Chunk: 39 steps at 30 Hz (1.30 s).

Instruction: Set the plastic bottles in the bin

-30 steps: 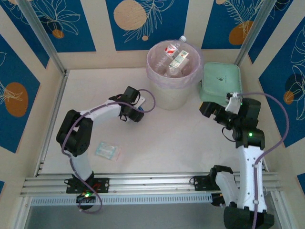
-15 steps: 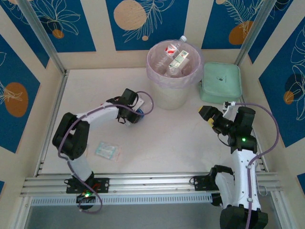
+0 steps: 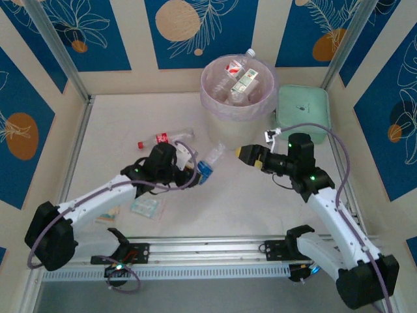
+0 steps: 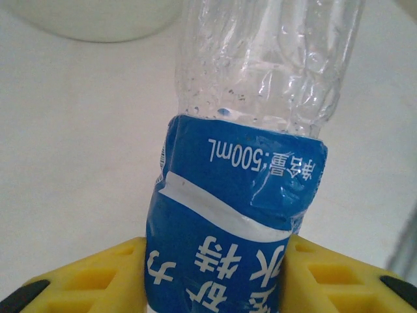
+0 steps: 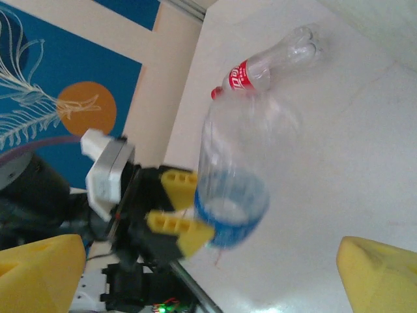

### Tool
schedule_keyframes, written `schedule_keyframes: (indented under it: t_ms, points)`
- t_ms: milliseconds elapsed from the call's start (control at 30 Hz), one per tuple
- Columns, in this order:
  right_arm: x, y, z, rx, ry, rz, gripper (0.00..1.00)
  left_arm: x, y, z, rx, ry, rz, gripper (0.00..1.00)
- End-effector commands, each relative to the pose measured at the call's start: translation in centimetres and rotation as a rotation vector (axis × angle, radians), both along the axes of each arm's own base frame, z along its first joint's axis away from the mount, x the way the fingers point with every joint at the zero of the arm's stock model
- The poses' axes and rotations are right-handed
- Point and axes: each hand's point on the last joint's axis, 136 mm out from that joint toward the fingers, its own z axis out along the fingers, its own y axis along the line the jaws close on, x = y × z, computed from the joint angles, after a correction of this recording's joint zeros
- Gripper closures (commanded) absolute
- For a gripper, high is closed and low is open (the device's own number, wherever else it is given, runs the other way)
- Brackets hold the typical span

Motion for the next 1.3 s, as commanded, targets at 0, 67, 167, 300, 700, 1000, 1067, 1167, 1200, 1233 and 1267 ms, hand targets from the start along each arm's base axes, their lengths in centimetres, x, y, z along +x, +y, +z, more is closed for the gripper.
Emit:
schedule_keyframes:
  t_ms: [0,67,167,300,700,1000,1067,1167,1200,1233,1267]
  points:
    - [1.4,0.7,0.3,-0.075,-0.068,0.002,0.01,-1.3,-2.1,2.5,-0.127,-0.022,-0.026,0.55]
    - [2.1,1.0,-0.5,-0.107,-0.053,0.008,0.01,-1.7,-2.6,2.8,-0.133,-0.032,-0.037,0.55]
    - [2.6,1.3,-1.8,-0.132,-0.008,0.015,0.0,-1.6,-2.9,3.1,-0.137,-0.036,-0.038,0.55]
    - [2.1,2.0,-2.0,-0.097,-0.003,0.061,0.11,-1.3,-3.5,2.9,-0.123,-0.028,-0.048,0.55]
    - [1.9,2.3,-3.0,-0.079,0.052,0.071,0.2,-0.8,-4.5,2.9,-0.159,-0.026,-0.047,0.55]
    - [2.7,2.4,-3.0,-0.072,0.072,0.063,0.33,-0.8,-4.4,2.6,-0.154,-0.028,-0.042,0.53]
    - [2.9,1.9,-2.0,-0.078,0.047,0.049,0.41,-0.6,-4.2,2.6,-0.15,-0.034,-0.03,0.49]
    - [3.1,0.9,0.9,-0.094,-0.022,0.027,0.47,-0.4,-3.8,2.9,-0.15,-0.049,-0.007,0.32]
    - [3.1,0.3,2.2,-0.109,-0.052,0.015,0.48,-0.3,-3.6,3.2,-0.149,-0.053,0.01,0.19]
    - [3.1,-0.4,3.5,-0.13,-0.087,0.001,0.49,-0.1,-3.3,3.4,-0.147,-0.059,0.028,0.08]
    - [3.2,-1.2,5.1,-0.149,-0.127,-0.017,0.51,-0.1,-3.0,3.5,-0.144,-0.062,0.038,0.02]
